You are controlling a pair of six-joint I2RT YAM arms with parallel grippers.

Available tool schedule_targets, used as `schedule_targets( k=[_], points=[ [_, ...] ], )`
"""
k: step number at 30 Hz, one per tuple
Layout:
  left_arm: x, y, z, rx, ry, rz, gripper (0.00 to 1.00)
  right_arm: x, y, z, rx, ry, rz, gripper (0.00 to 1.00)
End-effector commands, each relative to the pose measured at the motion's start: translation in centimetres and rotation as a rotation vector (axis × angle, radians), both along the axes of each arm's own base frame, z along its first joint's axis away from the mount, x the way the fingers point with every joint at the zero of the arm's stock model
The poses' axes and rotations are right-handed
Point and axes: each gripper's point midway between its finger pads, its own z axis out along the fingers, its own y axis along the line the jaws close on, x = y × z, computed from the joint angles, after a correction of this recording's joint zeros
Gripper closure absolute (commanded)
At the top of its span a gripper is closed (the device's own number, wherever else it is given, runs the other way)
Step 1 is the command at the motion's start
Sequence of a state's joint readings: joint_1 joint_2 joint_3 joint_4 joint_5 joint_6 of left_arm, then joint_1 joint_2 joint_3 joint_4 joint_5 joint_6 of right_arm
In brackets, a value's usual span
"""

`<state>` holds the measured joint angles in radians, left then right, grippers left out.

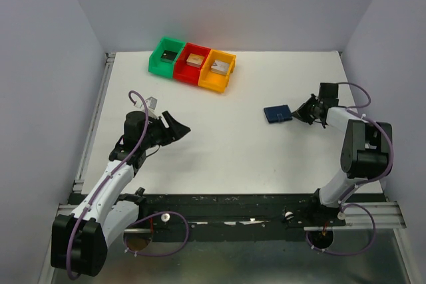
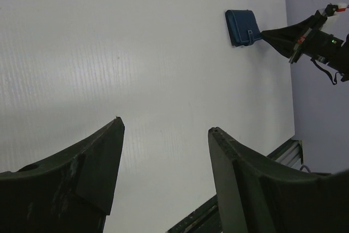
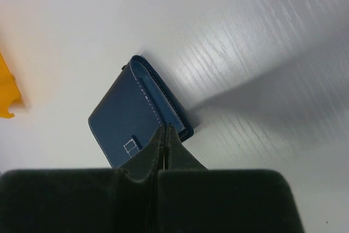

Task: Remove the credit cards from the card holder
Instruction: Pick up the card holder from the center of the board.

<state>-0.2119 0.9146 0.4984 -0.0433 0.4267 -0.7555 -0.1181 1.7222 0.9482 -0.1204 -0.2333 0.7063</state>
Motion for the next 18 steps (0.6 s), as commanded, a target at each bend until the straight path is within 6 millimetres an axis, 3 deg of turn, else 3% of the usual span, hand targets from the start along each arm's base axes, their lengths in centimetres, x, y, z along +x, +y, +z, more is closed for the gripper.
schedule_targets(
  k=[1, 5, 10, 18],
  points=[
    [0.4, 0.2, 1.1, 0.010, -0.042, 0.012, 0.27, -0.8, -0.1, 3.0, -0.013, -0.100, 0.006, 1.00],
    [0.5, 0.2, 1.5, 0.005, -0.055, 0.017, 0.27, -1.4, 0.6, 6.4, -0.013, -0.194, 0.026, 1.00],
    [0.5, 0.2, 2.1, 0.000, -0.069, 0.021, 0.27, -2.6, 2.7, 9.2, -0.007, -0.264, 0.087, 1.00],
    [0.9, -0.3, 3.3, -0.054, -0.113, 0.019, 0.26, -5.9, 8.8, 13.1, 0.003, -0.362, 0.328, 1.00]
  ],
)
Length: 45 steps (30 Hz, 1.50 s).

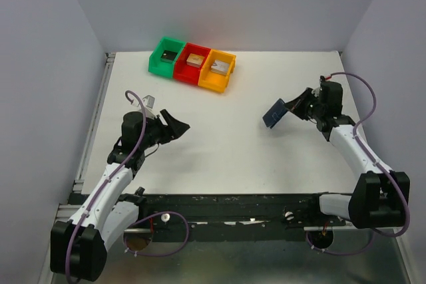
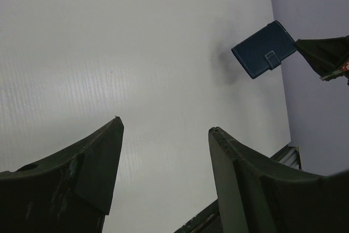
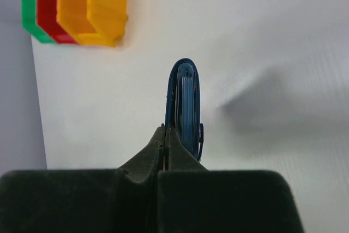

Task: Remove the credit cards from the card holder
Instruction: Pick up the card holder from the center of the board, then open the card holder.

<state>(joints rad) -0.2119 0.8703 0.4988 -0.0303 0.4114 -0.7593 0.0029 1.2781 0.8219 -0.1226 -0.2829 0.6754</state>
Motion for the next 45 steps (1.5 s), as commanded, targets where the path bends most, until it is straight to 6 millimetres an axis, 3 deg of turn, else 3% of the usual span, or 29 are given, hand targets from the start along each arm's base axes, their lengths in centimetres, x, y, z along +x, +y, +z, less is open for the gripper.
schedule_targets(
  k=[1, 5, 9, 10, 14, 21, 28, 37, 45],
  points=[
    [0.8, -0.7, 2.1, -0.060, -0.060, -0.006, 0.26, -2.7, 4.1, 1.8, -0.016, -0.044, 0.190, 1.00],
    [0.8, -2.0, 2.2, -0.133, -0.055, -0.060, 0.26, -4.8, 7.2, 2.4, -0.041, -0.060, 0.342, 1.00],
    [0.0, -4.6, 2.9, -0.216, -0.044, -0.207, 0.22, -7.2, 10.3, 3.6, 0.021, -0.106, 0.518, 1.00],
    [-0.3, -5.3, 3.2, -0.229, -0.051, -0.248, 0.01, -7.9, 11.2, 4.1, 0.051, -0.115, 0.575, 1.00],
    [-1.4, -7.2, 5.4, -0.253, -0.143, -0.353, 0.01, -10.2, 13.4, 6.4, 0.151, -0.175, 0.724, 1.00],
    [-2.8, -8.5, 8.6, -0.293, -0.279, -0.466, 0.01, -14.2, 16.7, 11.1, 0.272, -0.263, 0.970, 1.00],
    [-4.3, -10.0, 10.3, -0.333, -0.371, -0.619, 0.01, -17.0, 18.4, 14.5, 0.392, -0.337, 1.121, 1.00],
    [-6.9, -11.1, 12.5, -0.350, -0.514, -0.746, 0.01, -18.5, 19.0, 16.3, 0.509, -0.334, 1.196, 0.99],
    [-7.5, -11.9, 13.0, -0.346, -0.540, -0.798, 0.01, -18.9, 19.6, 16.8, 0.525, -0.318, 1.230, 1.00]
  ],
)
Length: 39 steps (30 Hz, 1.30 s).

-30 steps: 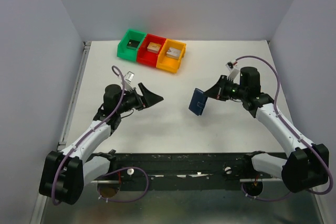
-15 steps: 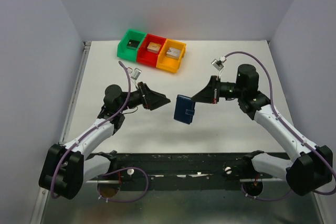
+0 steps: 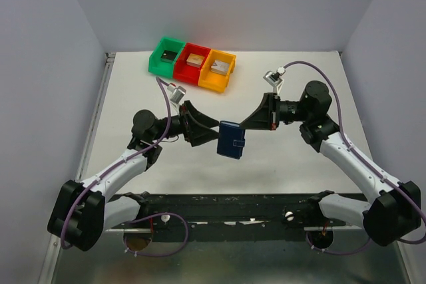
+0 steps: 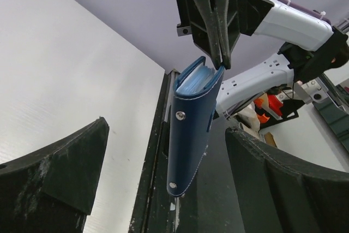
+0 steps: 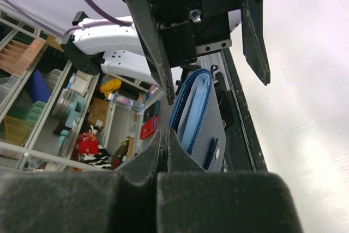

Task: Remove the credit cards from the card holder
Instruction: Open the card holder.

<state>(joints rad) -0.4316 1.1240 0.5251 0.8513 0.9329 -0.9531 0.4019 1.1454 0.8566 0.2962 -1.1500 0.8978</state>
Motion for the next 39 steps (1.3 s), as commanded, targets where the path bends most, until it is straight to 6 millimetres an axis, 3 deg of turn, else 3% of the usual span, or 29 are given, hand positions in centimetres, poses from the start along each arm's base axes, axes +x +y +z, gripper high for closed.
schedule_targets(
  k=[1, 9, 14, 20, 28, 29, 30, 31, 32, 33, 35, 39],
  points=[
    [-1.1, -0.6, 2.0, -0.024, -0.117, -0.065, 0.01, -0.9, 0.3, 0.8, 0.017, -0.007, 0.064, 1.00],
    [-2.4, -1.7, 2.3, -0.025, -0.137, -0.149, 0.10, -1.0, 0.6, 0.9, 0.031, 0.001, 0.083, 1.00],
    [-2.7, -1.7, 2.1, -0.028, -0.139, -0.157, 0.27, -0.9, 0.7, 0.8, 0.032, 0.000, 0.088, 0.99],
    [-2.7, -1.5, 2.2, -0.030, -0.149, -0.144, 0.54, -1.0, 0.8, 0.4, 0.024, -0.003, 0.095, 0.99],
    [-2.2, -1.6, 2.5, -0.028, -0.145, -0.113, 0.71, -1.1, 0.7, 0.5, 0.008, -0.005, 0.082, 0.99],
    [-2.2, -1.6, 2.7, -0.029, -0.148, -0.112, 0.74, -0.9, 0.7, 0.3, -0.003, 0.011, 0.071, 0.88],
    [-2.1, -1.6, 2.9, -0.026, -0.155, -0.110, 0.77, -0.8, 0.7, 0.5, -0.011, 0.009, 0.062, 0.64],
    [-1.9, -1.6, 3.0, -0.016, -0.162, -0.097, 0.79, -0.5, 0.6, 0.3, -0.029, 0.015, 0.034, 0.46],
    [-1.6, -1.5, 3.3, -0.004, -0.174, -0.078, 0.81, -0.2, 0.5, 0.6, -0.044, 0.000, 0.000, 0.36],
    [-0.9, -1.5, 3.1, 0.030, -0.172, -0.040, 0.82, 0.1, 0.3, 0.7, -0.061, -0.012, -0.040, 0.11],
    [1.2, -1.1, 3.3, 0.108, -0.212, 0.080, 0.83, 0.5, -0.4, 1.9, -0.053, -0.039, -0.107, 0.02],
    [4.4, 0.1, 5.3, 0.224, -0.392, 0.272, 0.86, 1.4, -1.1, 3.3, -0.037, -0.025, -0.199, 0.00]
  ],
)
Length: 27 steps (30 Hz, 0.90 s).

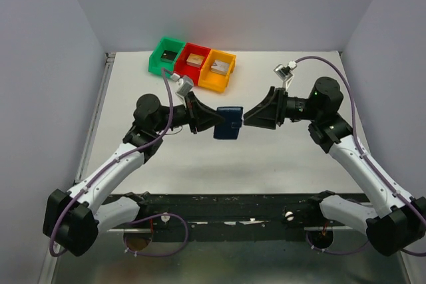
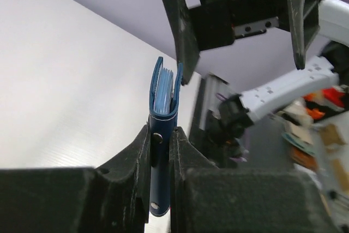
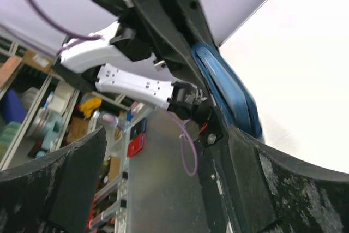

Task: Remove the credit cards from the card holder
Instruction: Open the card holder.

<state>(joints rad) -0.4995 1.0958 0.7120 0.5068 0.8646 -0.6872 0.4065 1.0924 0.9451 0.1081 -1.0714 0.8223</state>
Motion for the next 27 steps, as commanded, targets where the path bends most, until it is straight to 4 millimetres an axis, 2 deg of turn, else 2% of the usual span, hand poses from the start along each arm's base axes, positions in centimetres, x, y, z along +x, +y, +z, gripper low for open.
schedule_targets(
  k=[1, 5, 12, 16, 21, 27],
  points=[
    [4.0, 1.9, 3.2, 0.144, -0.331, 0.272, 0.88, 1.4, -0.9, 1.2, -0.013, 0.022, -0.146, 0.00],
    [5.4, 2.8, 2.5, 0.326, -0.646, 0.428, 0.94, 2.3, -1.3, 0.1, -0.075, 0.126, -0.228, 0.00],
    [5.7, 3.7, 1.1, 0.545, -1.053, 0.669, 0.97, 2.6, -2.0, -0.3, -0.105, 0.192, -0.312, 0.00],
    [4.2, 2.9, 1.3, 0.665, -1.353, 0.764, 0.97, 2.3, -1.6, -1.0, -0.109, 0.259, -0.276, 0.00],
    [2.3, 2.1, 1.6, 0.788, -1.646, 0.855, 0.98, 2.3, -1.4, -3.4, -0.158, 0.317, -0.250, 0.00],
    [1.0, 1.3, 2.2, 0.872, -1.794, 0.901, 1.00, 2.3, -1.5, -4.0, -0.176, 0.283, -0.244, 0.00]
  ],
)
